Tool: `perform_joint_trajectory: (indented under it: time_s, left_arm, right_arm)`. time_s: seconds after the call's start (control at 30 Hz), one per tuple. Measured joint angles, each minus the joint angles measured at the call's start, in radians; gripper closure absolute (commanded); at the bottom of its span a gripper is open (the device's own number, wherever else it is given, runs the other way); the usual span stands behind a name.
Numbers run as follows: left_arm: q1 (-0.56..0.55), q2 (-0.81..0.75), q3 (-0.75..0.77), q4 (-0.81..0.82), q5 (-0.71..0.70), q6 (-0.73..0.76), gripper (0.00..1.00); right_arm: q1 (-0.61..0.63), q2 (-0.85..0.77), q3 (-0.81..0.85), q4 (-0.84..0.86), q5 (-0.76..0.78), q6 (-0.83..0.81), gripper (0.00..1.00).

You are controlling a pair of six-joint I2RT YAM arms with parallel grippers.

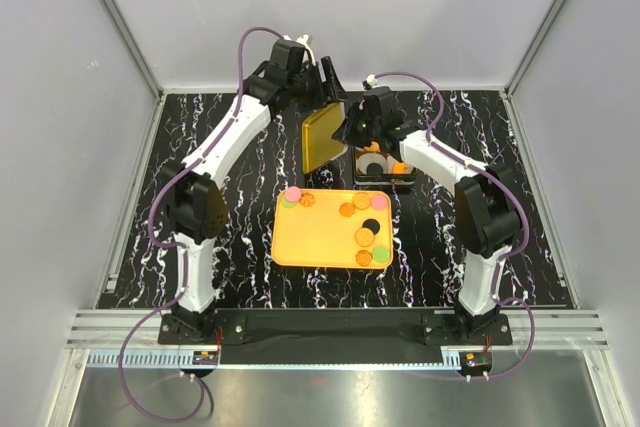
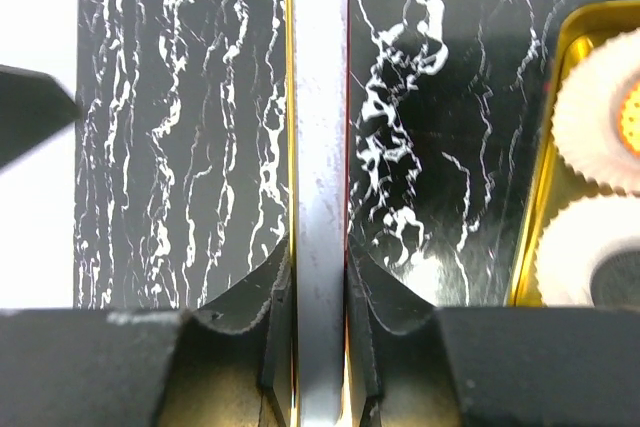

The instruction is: Pack the cookies

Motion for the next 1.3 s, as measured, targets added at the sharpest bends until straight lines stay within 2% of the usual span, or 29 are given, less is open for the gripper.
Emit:
perform_joint_trajectory:
  time_s: [0.2, 0.33, 0.43, 0.53, 0.67, 0.87, 1.1, 1.3]
  left_arm:
    - [0.029, -0.048, -0.006, 0.005, -0.006, 0.029, 0.26]
    - [0.070, -0.140, -0.074, 0.016, -0.051, 0.090, 0.24]
    - [0.074, -0.224, -0.127, 0.035, -0.121, 0.183, 0.21]
    - [0.003, -0.303, -0.176, 0.071, -0.236, 0.313, 0.19]
    - [-0.175, -0.397, -0.323, 0.180, -0.416, 0.513, 0.13]
    - [-0.374, -0.417, -0.517, 0.351, -0.623, 0.774, 0.12]
    - [-0.467, -0.364, -0.575, 0.567, -0.774, 1.012, 0.11]
    - [-0.489, -0.320, -0.575, 0.641, -0.785, 1.083, 0.08]
  right_arm:
    - [-0.022, -0.010, 0.084, -0.134, -0.027, -0.001, 0.89]
    - [-0.113, -0.028, 0.148, -0.208, -0.129, -0.002, 0.87]
    - [-0.203, -0.027, 0.258, -0.315, -0.184, -0.023, 0.85]
    - [-0.261, -0.027, 0.377, -0.395, -0.199, -0.050, 0.83]
    - [-0.268, -0.026, 0.499, -0.483, -0.212, -0.082, 0.83]
    - [-0.257, -0.026, 0.554, -0.570, -0.244, -0.095, 0.81]
    - [-0.257, -0.026, 0.552, -0.629, -0.249, -0.098, 0.81]
    - [-0.257, -0.026, 0.550, -0.629, -0.250, -0.099, 0.81]
